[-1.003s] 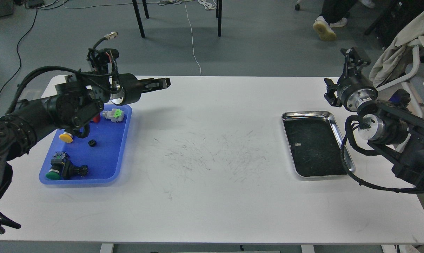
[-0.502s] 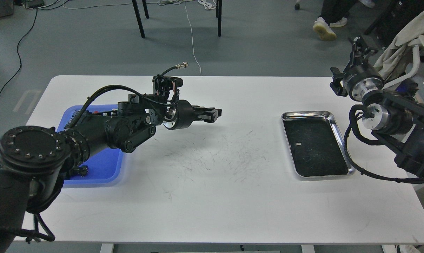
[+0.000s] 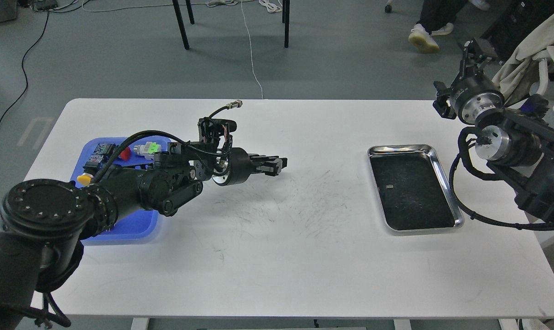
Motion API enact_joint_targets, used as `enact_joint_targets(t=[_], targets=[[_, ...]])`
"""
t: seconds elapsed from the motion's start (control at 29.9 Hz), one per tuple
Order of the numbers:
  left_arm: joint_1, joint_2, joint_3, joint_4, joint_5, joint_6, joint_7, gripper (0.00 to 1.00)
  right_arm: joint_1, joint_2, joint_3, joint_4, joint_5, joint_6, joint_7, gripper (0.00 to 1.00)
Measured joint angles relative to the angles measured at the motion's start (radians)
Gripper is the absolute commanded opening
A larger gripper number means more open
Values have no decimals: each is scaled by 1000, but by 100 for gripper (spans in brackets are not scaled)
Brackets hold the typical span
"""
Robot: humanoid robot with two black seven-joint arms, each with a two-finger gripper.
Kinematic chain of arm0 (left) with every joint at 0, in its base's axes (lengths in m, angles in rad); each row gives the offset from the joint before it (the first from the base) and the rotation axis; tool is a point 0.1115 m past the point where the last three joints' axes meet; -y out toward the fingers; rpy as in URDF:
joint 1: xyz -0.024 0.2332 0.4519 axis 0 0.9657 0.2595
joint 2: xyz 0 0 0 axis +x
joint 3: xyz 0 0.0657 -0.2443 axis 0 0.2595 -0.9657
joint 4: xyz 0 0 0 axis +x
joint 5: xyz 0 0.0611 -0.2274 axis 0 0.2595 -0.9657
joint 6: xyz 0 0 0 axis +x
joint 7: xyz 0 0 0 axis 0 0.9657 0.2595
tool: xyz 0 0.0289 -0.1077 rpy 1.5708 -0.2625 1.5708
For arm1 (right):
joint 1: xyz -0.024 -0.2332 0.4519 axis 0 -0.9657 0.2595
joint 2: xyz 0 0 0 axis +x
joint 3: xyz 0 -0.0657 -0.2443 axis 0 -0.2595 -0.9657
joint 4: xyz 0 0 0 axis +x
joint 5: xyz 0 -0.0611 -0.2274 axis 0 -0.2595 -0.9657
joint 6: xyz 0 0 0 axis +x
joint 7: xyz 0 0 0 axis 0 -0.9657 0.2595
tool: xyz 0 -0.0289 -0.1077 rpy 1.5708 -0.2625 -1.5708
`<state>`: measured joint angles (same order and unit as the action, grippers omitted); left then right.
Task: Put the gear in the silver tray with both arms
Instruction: 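Extend the left arm and release the gear onto the table center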
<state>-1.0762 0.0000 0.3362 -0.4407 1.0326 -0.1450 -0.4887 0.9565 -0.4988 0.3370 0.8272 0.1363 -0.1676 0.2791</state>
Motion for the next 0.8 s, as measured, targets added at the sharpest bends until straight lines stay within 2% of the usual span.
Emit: enact_joint_targets(t=[0.43,0.8], targets=[[10,0,-13,-173,32,68,0,3,2,-8,-1,-6,-2,8,-1,99],[37,0,-16,-204,63,101,0,5,1,-9,-3,-6,-3,8,-2,99]])
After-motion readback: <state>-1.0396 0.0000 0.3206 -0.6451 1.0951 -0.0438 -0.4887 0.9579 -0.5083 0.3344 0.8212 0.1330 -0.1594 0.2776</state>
